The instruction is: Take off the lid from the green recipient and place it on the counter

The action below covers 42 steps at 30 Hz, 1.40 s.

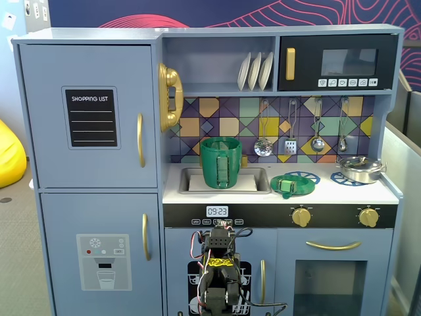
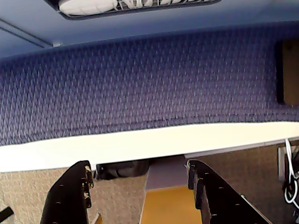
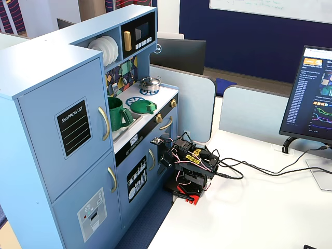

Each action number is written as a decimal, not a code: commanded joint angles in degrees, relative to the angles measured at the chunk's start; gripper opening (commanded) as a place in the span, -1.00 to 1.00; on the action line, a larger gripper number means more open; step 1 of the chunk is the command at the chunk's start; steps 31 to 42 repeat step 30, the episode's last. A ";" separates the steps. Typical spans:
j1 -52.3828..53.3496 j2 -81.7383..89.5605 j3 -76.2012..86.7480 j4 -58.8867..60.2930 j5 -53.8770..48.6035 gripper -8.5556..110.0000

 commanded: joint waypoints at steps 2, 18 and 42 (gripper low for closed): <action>-2.55 0.18 0.44 10.28 6.33 -0.54; -1.58 0.26 0.53 10.81 3.16 -0.55; -1.41 0.26 0.53 10.81 3.16 -0.55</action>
